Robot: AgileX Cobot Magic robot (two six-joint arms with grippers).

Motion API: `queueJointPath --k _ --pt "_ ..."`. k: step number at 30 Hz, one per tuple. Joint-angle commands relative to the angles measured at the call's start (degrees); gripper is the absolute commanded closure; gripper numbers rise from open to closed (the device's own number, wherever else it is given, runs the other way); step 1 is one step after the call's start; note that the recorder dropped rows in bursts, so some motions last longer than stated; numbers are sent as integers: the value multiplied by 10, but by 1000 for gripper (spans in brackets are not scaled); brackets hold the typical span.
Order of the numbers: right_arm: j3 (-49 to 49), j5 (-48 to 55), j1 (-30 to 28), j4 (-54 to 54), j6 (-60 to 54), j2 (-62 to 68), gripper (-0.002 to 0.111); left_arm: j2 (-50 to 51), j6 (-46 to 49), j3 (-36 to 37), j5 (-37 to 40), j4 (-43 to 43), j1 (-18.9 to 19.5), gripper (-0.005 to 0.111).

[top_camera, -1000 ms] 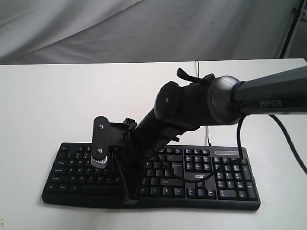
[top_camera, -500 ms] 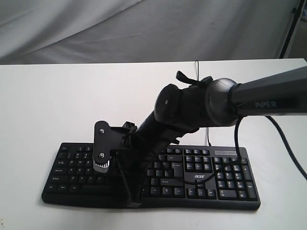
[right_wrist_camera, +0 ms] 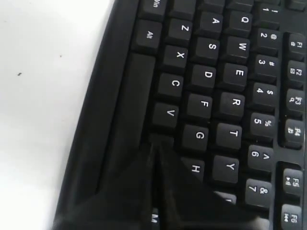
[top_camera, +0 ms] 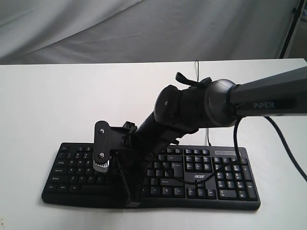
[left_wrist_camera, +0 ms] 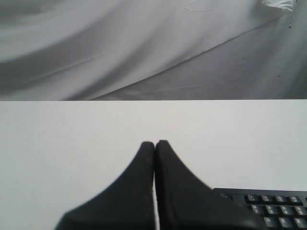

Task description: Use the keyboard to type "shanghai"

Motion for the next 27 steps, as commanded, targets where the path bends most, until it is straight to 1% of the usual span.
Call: queueJointPath --k 1,27 --pt "3 -3 -5 0 -6 -1 108 2 -1 0 -1 -2 -2 106" --pt "3 -3 -6 -12 -2 -1 108 2 -1 0 -1 -2 -2 106"
